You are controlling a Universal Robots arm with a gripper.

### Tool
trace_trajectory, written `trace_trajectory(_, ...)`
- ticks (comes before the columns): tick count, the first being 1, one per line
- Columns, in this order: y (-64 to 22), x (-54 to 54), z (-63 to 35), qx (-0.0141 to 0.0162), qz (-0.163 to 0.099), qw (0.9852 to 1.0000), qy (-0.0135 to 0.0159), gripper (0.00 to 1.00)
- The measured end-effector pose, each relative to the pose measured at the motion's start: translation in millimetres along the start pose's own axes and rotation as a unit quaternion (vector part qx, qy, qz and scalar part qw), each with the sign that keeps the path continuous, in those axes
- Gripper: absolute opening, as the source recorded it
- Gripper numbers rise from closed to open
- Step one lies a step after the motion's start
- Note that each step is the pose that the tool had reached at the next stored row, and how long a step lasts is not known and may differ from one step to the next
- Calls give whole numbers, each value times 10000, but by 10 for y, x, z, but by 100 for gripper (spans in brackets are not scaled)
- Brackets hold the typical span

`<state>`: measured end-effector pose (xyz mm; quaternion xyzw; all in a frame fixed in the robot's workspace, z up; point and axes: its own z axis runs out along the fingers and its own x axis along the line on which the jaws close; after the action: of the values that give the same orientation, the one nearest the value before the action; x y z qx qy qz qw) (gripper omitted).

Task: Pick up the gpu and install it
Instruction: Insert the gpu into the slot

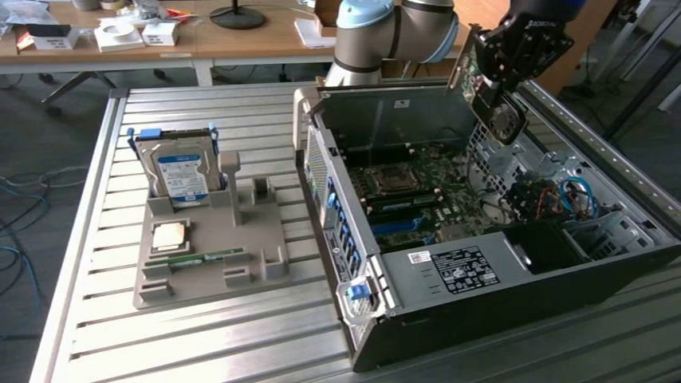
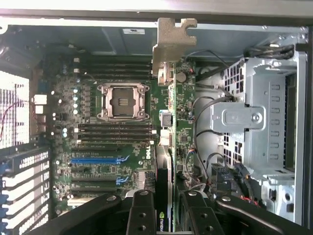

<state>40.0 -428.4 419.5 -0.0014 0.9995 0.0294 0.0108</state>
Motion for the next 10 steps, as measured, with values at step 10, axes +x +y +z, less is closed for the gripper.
trace_trajectory(10,-1,1,11,21,-698,9976,41,26)
